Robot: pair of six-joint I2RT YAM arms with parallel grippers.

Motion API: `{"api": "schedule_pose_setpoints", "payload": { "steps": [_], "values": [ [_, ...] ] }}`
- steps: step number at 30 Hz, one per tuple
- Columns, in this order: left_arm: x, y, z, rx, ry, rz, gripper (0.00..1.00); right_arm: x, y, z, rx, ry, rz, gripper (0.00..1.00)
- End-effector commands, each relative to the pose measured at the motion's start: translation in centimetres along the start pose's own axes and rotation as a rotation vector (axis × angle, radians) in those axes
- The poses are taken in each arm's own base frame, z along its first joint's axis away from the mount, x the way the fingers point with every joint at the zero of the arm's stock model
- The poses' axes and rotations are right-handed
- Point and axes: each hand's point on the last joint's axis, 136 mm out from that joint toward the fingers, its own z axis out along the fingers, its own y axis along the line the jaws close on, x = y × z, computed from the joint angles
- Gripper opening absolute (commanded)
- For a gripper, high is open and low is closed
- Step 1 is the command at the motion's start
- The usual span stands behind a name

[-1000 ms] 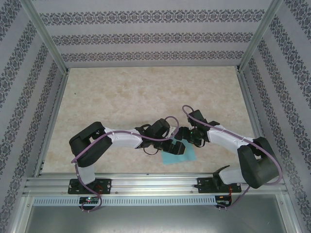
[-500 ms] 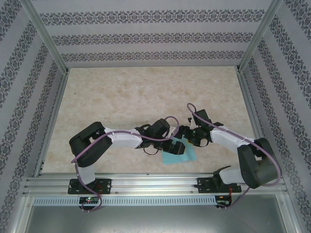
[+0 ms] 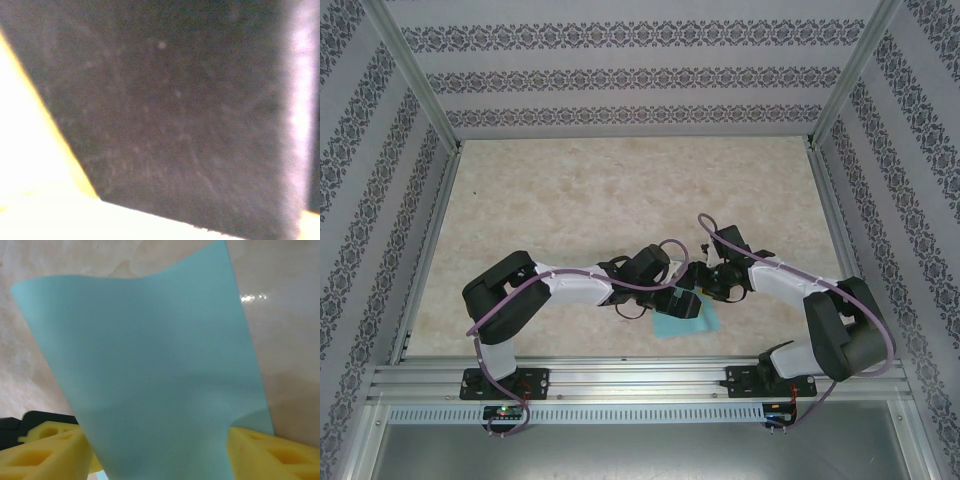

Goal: Fold a paper plane with a square sheet of paper (fold left side to right side)
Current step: Pick up the square sheet of paper from the bottom-center of the table.

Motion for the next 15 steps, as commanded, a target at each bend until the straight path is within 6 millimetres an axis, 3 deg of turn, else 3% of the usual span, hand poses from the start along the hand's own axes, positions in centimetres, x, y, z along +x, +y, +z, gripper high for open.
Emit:
{"api": "schedule_pose_setpoints", "payload": {
  "steps": [1, 8, 15],
  "values": [
    [0.7, 0.9, 0.3, -0.042, 0.001, 0.002, 0.99, 0.1, 0.4, 0.1, -0.012, 0.018, -0.014, 0.62],
    [-0.3, -0.3, -2.0, -0.06, -0.044, 0.05, 1.0, -0.5, 0.1, -0.7, -0.025, -0.015, -0.002, 0.49],
    [-3.8, -0.5, -9.6, -0.07, -0.215, 0.042, 1.0, -1.3, 0.1, -1.7, -0.096, -0.063, 0.016, 0.36]
  ]
}}
